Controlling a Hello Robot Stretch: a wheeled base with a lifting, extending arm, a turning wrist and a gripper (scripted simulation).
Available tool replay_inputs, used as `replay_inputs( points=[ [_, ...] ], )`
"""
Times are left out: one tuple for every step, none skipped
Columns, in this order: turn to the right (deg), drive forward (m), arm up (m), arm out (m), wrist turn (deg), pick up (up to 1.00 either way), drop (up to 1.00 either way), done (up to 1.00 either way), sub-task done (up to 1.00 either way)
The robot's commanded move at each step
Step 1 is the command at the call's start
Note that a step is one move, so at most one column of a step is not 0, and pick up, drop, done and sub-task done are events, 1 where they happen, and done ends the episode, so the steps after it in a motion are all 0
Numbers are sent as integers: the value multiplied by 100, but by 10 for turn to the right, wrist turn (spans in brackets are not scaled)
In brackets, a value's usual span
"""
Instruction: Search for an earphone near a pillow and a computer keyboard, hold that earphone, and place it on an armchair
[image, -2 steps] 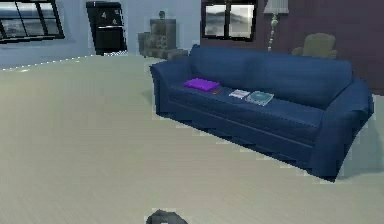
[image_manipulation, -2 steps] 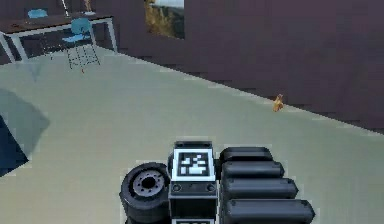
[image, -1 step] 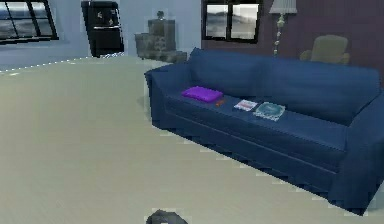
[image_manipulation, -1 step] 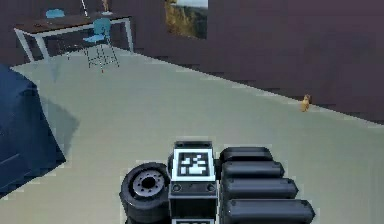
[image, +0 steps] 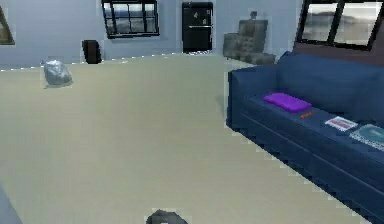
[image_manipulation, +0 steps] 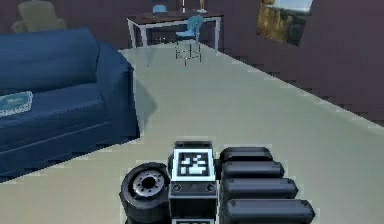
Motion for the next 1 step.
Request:
replay_inputs(
  points=[
    [-30,0,0,0,0,0,0,0,0]
  ],
)
